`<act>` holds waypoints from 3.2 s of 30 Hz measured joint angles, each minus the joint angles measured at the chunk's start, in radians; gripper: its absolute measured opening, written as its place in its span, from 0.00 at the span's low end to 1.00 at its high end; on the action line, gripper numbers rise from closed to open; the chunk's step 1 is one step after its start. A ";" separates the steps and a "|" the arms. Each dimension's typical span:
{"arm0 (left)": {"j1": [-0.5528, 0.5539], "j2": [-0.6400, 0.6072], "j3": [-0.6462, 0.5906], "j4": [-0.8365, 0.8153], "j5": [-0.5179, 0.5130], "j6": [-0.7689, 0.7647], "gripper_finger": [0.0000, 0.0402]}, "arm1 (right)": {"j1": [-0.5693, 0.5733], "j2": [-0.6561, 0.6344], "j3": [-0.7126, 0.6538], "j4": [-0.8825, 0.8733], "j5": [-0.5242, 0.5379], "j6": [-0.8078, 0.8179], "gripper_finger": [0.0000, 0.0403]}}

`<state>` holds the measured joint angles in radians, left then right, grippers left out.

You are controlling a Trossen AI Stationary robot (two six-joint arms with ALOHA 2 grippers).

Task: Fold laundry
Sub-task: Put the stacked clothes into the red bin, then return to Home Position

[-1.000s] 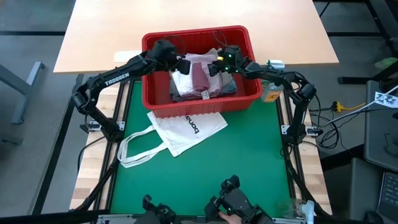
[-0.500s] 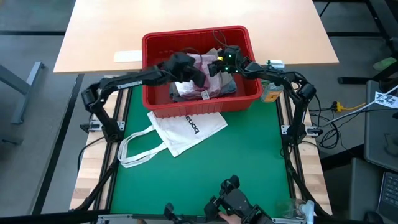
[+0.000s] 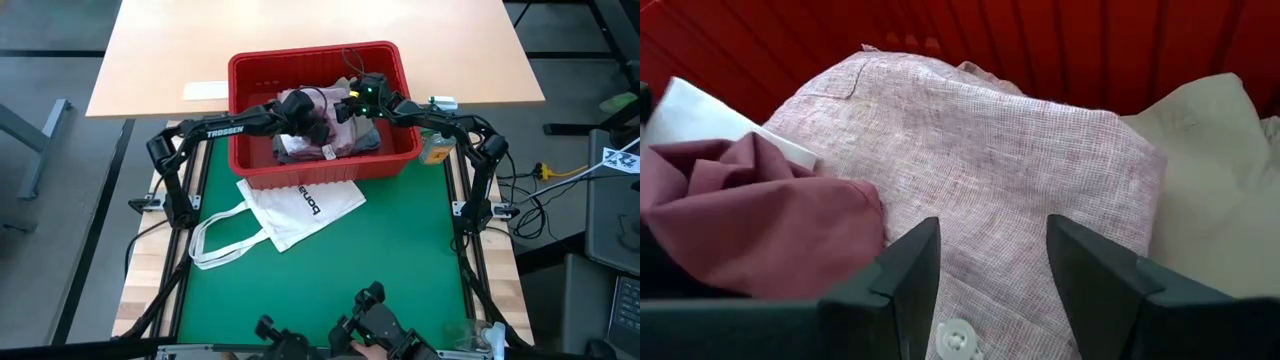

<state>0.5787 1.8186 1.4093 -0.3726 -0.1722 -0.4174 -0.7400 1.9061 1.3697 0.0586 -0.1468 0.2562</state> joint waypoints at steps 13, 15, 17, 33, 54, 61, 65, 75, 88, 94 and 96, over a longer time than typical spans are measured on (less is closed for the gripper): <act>0.016 -0.008 0.000 -0.008 0.048 0.001 0.10 | -0.001 -0.006 0.000 0.004 0.000 0.000 0.46; 0.016 -0.033 0.000 0.005 0.064 0.001 0.10 | 0.000 -0.017 0.006 0.000 -0.001 0.000 0.46; 0.015 -0.067 0.000 0.006 0.065 0.001 0.10 | 0.000 -0.028 0.020 -0.003 -0.002 0.000 0.46; 0.029 -0.136 0.000 0.010 -0.002 0.002 0.10 | 0.073 -0.028 0.060 -0.059 -0.149 -0.045 0.46; 0.057 -0.044 0.000 -0.038 -0.071 0.009 0.10 | 0.123 0.079 0.060 -0.058 0.057 -0.108 0.46; 0.052 -0.130 0.000 -0.038 -0.061 0.009 0.10 | 0.122 -0.018 0.060 -0.046 0.059 -0.109 0.46; 0.036 -0.165 0.000 -0.036 0.002 0.009 0.10 | 0.115 -0.046 0.060 -0.004 0.058 -0.132 0.46; -0.065 -0.152 0.000 -0.091 0.103 0.033 0.10 | 0.027 0.007 0.060 0.020 0.139 -0.151 0.46; -0.132 -0.110 0.000 -0.164 -0.047 0.082 0.10 | -0.040 0.088 0.060 0.011 0.126 -0.149 0.46; -0.132 -0.207 0.000 -0.152 -0.033 0.091 0.10 | -0.040 -0.044 0.060 -0.026 0.065 -0.149 0.46; -0.132 -0.251 0.000 -0.152 -0.021 0.093 0.10 | -0.040 -0.102 0.060 -0.067 0.040 -0.149 0.46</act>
<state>0.4465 1.5678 1.4094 -0.5246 -0.1932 -0.3242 -0.7799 1.8044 1.4296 -0.0088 -0.1072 0.1068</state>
